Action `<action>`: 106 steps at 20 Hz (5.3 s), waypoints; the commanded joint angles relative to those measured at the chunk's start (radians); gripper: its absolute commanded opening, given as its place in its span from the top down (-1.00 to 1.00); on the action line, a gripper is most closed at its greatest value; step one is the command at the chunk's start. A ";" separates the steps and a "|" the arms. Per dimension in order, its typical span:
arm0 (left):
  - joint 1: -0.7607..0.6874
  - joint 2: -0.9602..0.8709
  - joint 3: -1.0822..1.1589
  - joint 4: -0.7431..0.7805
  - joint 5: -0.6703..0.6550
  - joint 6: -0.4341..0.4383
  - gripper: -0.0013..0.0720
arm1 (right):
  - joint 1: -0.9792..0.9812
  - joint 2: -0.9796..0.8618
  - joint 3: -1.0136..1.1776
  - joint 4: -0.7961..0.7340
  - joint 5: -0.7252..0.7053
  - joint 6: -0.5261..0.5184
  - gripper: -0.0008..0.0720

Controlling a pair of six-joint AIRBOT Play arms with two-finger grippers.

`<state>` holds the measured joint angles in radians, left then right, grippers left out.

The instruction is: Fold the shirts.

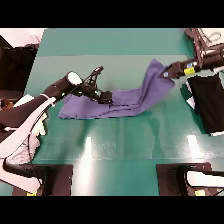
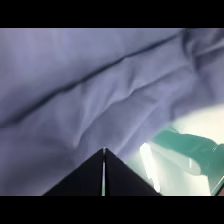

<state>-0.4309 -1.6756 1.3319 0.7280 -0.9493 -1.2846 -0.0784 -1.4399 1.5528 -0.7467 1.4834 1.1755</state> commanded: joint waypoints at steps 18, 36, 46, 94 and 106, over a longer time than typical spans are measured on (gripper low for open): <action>0.127 -0.035 0.150 0.110 -0.185 0.001 0.90 | 0.495 -0.188 0.422 0.019 -0.123 0.134 0.94; 0.600 0.471 0.149 0.420 -0.416 0.001 0.90 | 0.800 -0.439 0.423 0.023 -0.590 0.058 0.93; 0.600 0.471 0.149 0.415 -0.472 -0.021 0.90 | 0.890 -0.477 0.375 0.008 -0.644 -0.010 -0.60; 0.359 0.470 0.121 0.349 -0.348 -0.029 0.90 | -0.373 0.097 -0.283 0.142 -0.542 -0.044 0.94; 0.285 0.470 0.121 0.332 -0.356 -0.078 0.90 | -0.553 -0.074 0.133 0.144 -0.521 -0.059 0.94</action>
<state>-0.1417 -1.2049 1.4532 1.0634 -1.2949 -1.3571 -0.6193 -1.4860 1.5814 -0.6025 0.9600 1.1183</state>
